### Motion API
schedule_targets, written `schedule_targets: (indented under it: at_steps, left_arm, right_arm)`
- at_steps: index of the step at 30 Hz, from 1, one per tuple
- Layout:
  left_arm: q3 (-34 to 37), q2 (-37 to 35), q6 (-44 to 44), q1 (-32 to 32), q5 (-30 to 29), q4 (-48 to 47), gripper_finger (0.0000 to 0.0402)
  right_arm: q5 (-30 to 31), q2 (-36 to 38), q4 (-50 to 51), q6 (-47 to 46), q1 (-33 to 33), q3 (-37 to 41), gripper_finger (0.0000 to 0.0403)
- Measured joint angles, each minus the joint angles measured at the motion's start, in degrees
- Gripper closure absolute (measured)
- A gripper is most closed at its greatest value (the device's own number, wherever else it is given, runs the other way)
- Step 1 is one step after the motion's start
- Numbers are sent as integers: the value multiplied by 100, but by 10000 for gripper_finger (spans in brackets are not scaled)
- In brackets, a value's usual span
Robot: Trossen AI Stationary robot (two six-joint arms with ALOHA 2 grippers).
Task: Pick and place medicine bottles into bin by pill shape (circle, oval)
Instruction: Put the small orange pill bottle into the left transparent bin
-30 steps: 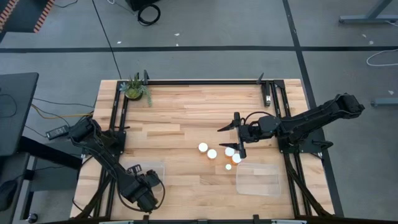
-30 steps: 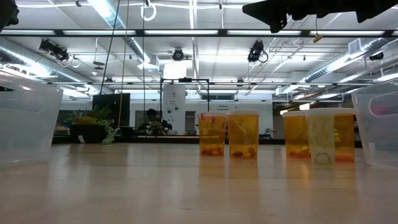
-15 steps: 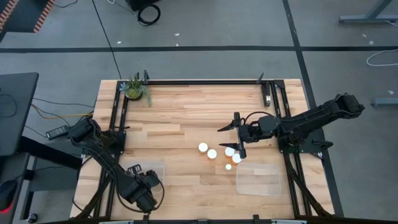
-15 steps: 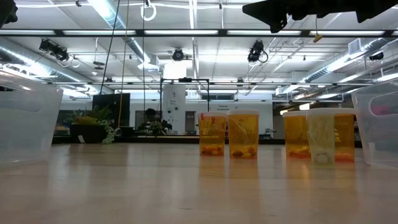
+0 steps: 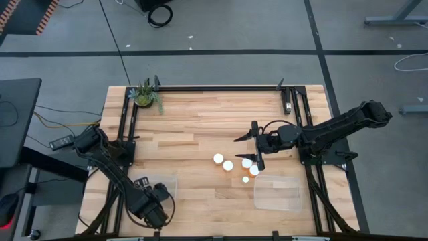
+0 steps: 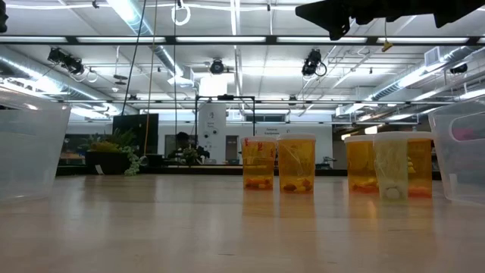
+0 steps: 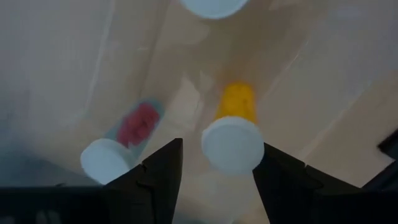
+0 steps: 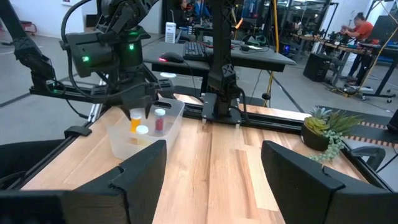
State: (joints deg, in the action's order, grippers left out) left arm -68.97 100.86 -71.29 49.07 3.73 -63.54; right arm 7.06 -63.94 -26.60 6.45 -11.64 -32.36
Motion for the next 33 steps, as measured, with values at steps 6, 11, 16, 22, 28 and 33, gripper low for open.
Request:
schedule_targets:
  at_steps: [6,11,16,22,28,33]
  left_arm:
    - [0,0,-7,-14,2,-56,199]
    - [0,0,-2,-14,28,-64,174]
    - [0,0,-7,-14,430,-100,165]
    - [0,0,-2,-14,512,-100,180]
    - [0,0,45,-14,670,-259,197]
    - [0,0,7,-14,838,-272,209]
  right_arm:
    - [-1,0,334,-388,0,0,132]
    - [-1,0,602,-409,0,2,132]
    - [-1,0,598,-410,0,2,132]
    - [-1,0,593,-424,0,2,132]
    - [-1,0,569,-451,0,2,132]
    - [-1,0,572,-451,0,2,132]
